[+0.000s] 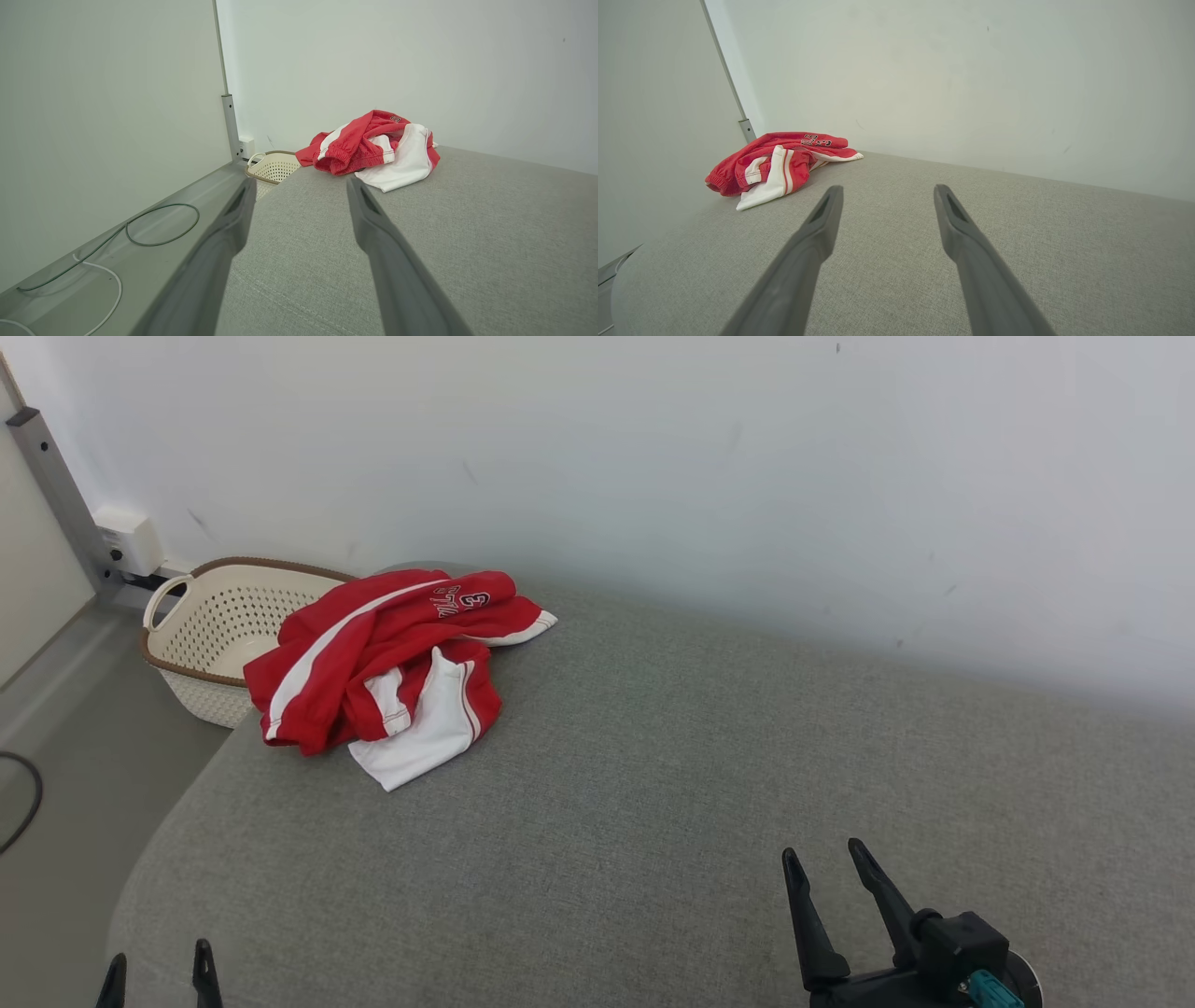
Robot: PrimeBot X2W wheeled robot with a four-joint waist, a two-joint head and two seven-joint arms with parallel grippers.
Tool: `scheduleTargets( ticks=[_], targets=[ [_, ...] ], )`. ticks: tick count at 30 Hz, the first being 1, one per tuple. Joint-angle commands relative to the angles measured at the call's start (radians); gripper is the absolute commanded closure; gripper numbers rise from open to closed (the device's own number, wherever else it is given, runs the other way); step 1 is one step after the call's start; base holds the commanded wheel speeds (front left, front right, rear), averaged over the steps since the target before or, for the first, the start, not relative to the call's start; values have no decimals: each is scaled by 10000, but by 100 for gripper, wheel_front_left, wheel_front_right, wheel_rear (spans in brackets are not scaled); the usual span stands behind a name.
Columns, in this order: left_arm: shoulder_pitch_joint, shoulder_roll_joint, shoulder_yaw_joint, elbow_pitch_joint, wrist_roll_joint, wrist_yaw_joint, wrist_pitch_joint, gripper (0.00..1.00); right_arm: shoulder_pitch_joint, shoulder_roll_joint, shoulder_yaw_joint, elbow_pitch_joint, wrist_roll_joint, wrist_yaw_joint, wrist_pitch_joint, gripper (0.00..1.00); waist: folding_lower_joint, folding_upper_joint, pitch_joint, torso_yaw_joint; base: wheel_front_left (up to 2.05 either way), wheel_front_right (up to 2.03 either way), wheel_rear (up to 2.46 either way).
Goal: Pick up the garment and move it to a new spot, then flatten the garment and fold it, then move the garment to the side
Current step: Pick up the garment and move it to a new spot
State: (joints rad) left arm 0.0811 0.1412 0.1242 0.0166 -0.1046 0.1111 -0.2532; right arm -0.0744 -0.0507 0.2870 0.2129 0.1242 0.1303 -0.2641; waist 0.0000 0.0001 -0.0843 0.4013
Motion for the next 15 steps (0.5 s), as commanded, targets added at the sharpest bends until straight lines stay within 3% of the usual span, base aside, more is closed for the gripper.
scheduleTargets(
  ticks=[1,15],
  targets=[
    [20,55,11,-36,-71,1,-33,0,-70,12,17,12,74,8,-13,0,0,-1,19,-57,0,0,0],
    [-1679,883,1,-80,-368,-561,280,0,-340,7,297,-17,345,8,-25,0,0,-1,332,-976,0,0,0]
  ],
)
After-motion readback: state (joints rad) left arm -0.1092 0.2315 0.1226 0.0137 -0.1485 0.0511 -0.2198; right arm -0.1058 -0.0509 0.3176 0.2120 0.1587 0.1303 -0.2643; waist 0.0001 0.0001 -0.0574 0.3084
